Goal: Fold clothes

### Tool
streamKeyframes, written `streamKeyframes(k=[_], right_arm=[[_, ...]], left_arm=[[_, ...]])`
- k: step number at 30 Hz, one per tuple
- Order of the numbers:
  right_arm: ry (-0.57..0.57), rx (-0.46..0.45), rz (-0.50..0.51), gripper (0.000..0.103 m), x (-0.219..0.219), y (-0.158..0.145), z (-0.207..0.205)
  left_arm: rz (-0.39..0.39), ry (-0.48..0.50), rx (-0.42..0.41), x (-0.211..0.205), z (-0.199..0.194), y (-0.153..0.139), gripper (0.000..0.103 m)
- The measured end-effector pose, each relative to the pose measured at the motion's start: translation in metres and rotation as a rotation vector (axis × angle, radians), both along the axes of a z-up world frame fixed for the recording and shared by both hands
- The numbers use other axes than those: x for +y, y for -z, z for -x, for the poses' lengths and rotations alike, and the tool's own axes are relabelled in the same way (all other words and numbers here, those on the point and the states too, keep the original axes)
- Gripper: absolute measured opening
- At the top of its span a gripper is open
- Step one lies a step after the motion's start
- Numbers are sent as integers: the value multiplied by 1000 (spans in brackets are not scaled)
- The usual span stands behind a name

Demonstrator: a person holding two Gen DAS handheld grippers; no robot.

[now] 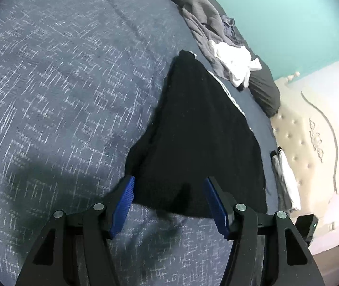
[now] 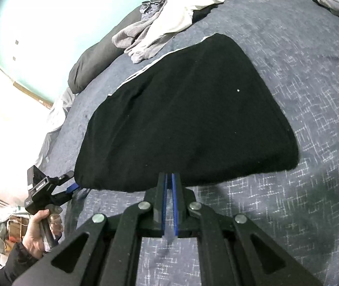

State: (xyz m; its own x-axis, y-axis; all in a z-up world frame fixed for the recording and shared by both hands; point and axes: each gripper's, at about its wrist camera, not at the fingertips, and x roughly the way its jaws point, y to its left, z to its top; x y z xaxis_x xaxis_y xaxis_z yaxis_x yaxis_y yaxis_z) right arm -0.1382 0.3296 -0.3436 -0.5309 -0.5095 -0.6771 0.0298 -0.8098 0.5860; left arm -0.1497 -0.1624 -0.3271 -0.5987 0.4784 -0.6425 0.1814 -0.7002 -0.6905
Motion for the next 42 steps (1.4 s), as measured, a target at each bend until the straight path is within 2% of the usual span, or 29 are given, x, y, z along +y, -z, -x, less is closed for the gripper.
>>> streamKeyframes(k=[8,9,10,11,12,13,20,27,31,37,39,42], right_arm=[[10,-5,33,3,1,11,-2],[7,-5,38,3,1,12,-2],[6,-3,41,3,0,12,-3],[6,0,43,3,0,12,-4],[4,4,49,3,0,12,-4],[3,7,52,3,0,12,-5],[9,13,63,3,4,13,-7],[20,30,92,3,11,10,-11],[38,39,127,3,19,10,-14],[94,56,185,3,43,8,-20],[115,63,204,3,52,6,-22],[153,66,218,3,68,7,-25]], left_arm=[[34,16,-7,7,9,9,62],[55,24,-4,10,10,7,56],[70,30,-1,12,11,6,40],[78,30,2,13,12,5,31],[86,31,5,14,12,4,23],[90,31,9,15,12,2,20],[90,28,83,24,14,-20,14],[76,92,178,58,33,-71,12],[111,169,247,102,50,-108,12],[137,352,318,211,84,-141,12],[144,436,307,258,92,-136,11],[157,547,236,314,100,-106,12]])
